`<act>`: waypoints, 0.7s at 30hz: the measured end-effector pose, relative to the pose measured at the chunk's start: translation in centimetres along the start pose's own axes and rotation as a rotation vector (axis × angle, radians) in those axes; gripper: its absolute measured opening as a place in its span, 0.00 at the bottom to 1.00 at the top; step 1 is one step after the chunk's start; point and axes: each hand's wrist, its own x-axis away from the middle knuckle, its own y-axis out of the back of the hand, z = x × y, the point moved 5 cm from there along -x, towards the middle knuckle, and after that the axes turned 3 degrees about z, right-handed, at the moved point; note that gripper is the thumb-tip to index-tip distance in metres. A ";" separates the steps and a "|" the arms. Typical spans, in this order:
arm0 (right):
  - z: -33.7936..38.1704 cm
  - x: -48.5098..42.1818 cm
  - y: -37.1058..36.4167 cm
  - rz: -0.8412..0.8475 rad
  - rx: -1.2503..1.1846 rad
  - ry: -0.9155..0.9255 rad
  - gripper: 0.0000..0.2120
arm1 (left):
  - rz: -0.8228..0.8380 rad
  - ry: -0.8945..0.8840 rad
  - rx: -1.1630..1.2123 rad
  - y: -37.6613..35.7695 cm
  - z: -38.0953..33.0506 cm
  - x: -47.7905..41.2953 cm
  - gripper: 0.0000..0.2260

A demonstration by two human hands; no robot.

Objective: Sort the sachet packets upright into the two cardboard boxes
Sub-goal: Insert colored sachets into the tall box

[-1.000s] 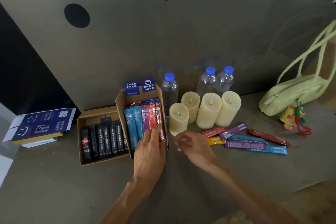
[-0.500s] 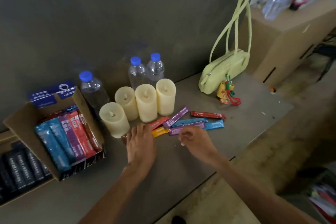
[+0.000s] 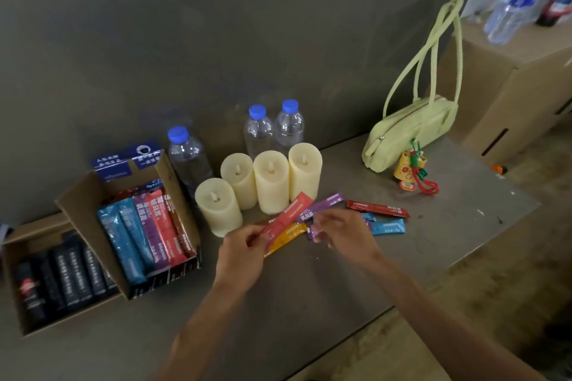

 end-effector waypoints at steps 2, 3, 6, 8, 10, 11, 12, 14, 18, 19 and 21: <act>1.6 -0.5 -0.4 0.012 -0.065 0.030 0.09 | 0.007 -0.007 0.079 1.1 0.0 1.0 0.07; 2.3 -0.7 -0.7 0.027 -0.091 0.041 0.10 | 0.008 -0.015 0.097 1.6 0.0 1.4 0.07; 4.4 -0.7 -1.9 0.125 -0.165 0.077 0.08 | 0.028 -0.041 0.122 2.8 -0.2 2.5 0.08; 5.2 -0.7 -2.5 0.184 -0.115 0.120 0.04 | 0.007 -0.041 0.169 3.8 -0.3 3.0 0.08; 5.5 -0.4 -2.8 0.273 -0.034 0.123 0.03 | -0.076 -0.018 0.275 5.3 -0.4 3.0 0.07; 5.6 -0.1 -3.1 0.361 0.015 0.112 0.06 | -0.117 -0.003 0.349 6.1 -0.6 2.9 0.07; 5.7 0.6 -3.5 0.478 0.089 0.097 0.09 | -0.139 0.005 0.420 6.7 -0.8 2.7 0.07; 5.7 2.1 -4.9 0.667 0.284 0.100 0.11 | -0.123 -0.013 0.495 7.2 -1.7 2.5 0.09; 5.9 3.2 -6.8 0.592 0.233 0.146 0.06 | -0.087 -0.063 0.413 6.6 -2.2 2.9 0.08; 5.8 3.1 -6.8 0.556 0.197 0.156 0.06 | -0.075 -0.067 0.372 6.3 -1.9 3.0 0.06; 6.1 3.2 -7.0 0.541 0.180 0.185 0.08 | -0.043 -0.069 0.233 5.9 -1.4 3.1 0.03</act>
